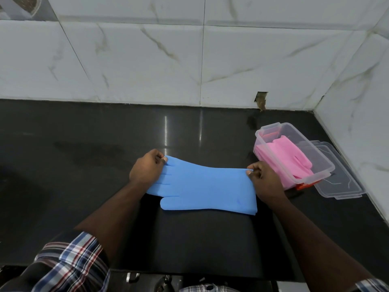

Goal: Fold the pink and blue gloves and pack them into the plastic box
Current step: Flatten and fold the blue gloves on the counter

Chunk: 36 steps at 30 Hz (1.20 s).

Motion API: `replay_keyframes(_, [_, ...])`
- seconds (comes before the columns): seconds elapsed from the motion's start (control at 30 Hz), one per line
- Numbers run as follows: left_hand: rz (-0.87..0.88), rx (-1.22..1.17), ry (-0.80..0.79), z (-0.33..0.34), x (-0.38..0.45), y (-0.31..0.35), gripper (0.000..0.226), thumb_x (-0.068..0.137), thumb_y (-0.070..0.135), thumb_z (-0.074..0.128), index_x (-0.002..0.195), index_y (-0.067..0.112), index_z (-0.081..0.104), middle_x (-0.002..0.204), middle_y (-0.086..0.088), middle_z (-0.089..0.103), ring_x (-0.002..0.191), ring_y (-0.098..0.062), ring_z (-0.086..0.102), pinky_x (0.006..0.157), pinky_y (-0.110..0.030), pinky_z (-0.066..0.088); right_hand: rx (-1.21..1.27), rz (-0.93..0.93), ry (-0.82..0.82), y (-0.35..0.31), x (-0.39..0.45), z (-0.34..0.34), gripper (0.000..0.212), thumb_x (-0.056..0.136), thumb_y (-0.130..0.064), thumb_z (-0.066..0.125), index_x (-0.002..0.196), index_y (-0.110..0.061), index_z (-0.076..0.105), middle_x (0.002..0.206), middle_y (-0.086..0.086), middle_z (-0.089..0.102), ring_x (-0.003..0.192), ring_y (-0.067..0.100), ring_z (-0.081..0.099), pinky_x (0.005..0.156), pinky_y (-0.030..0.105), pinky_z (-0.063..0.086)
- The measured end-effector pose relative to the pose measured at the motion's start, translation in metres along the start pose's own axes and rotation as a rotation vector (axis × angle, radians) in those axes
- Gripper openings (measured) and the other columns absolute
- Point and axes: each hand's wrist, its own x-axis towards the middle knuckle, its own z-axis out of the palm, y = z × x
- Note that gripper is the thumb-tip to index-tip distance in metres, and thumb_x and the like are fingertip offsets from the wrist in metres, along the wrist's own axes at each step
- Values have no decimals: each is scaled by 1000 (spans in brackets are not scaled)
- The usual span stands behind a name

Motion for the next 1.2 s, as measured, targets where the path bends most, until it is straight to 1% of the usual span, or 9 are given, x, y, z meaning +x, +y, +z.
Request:
replay_keyframes(0.2, [1,24,4,1,-4,3,19,93,49,52,93,32,61,81,10,66,87,-18,64,81,-38,53,-51,12,57,-2,0,3,3,97,-21,58,97,-21,61,95,0,67,93,20,61,77,30,42])
replay_keyframes(0.33, [56,-21,9,-1,-7,0,21,96,42,50,100,32,68,95,11,70,98,-19,64,87,-36,50,-258,-122,112,-3,-8,4,26,92,-19,64,117,-15,65,115,3,67,108,20,60,93,35,48])
replay_keyframes(0.43, [167,-52,63,1,-13,-1,26,100,28,51,113,20,72,110,1,70,109,-25,62,90,-34,46,-349,-261,153,-5,-15,4,27,90,-16,63,117,-14,68,119,4,67,112,21,59,98,34,45])
replay_keyframes(0.53, [339,119,164,9,-24,0,33,96,21,52,125,26,68,123,4,68,113,-28,61,94,-45,51,-313,-372,134,-9,-23,12,23,87,-8,64,109,-11,71,110,6,69,103,24,63,92,30,44])
replay_keyframes(0.63, [573,274,144,25,-43,15,40,90,21,51,126,24,68,126,6,69,119,-26,61,102,-44,46,-333,-457,96,-13,-30,29,23,88,-8,64,110,-9,72,115,9,70,109,29,64,96,35,46])
replay_keyframes(0.73, [597,440,-42,39,-54,28,56,95,41,28,143,26,53,148,11,53,146,-23,36,120,-53,18,-391,-423,-46,-21,-35,41,36,99,-25,53,132,-14,61,143,5,54,137,23,45,113,34,31])
replay_keyframes(0.83, [576,594,-189,43,-51,23,78,90,58,0,155,28,32,163,11,30,155,-22,11,123,-54,-2,-476,-394,-139,-19,-38,52,49,102,-39,41,146,-18,45,159,3,33,149,21,22,120,37,17])
replay_keyframes(1.1, [610,641,-227,47,-47,7,69,97,65,6,160,35,13,167,13,14,156,-19,0,124,-53,-5,-606,-386,-200,-9,-41,56,77,91,-57,0,155,-21,23,165,-1,14,152,19,7,121,35,2])
replay_keyframes(1.2, [605,633,-230,48,-47,6,72,95,68,4,160,37,11,167,13,13,156,-18,0,124,-53,-4,-629,-378,-204,-8,-41,55,80,89,-59,-2,156,-21,21,165,-1,14,152,18,7,121,36,2])
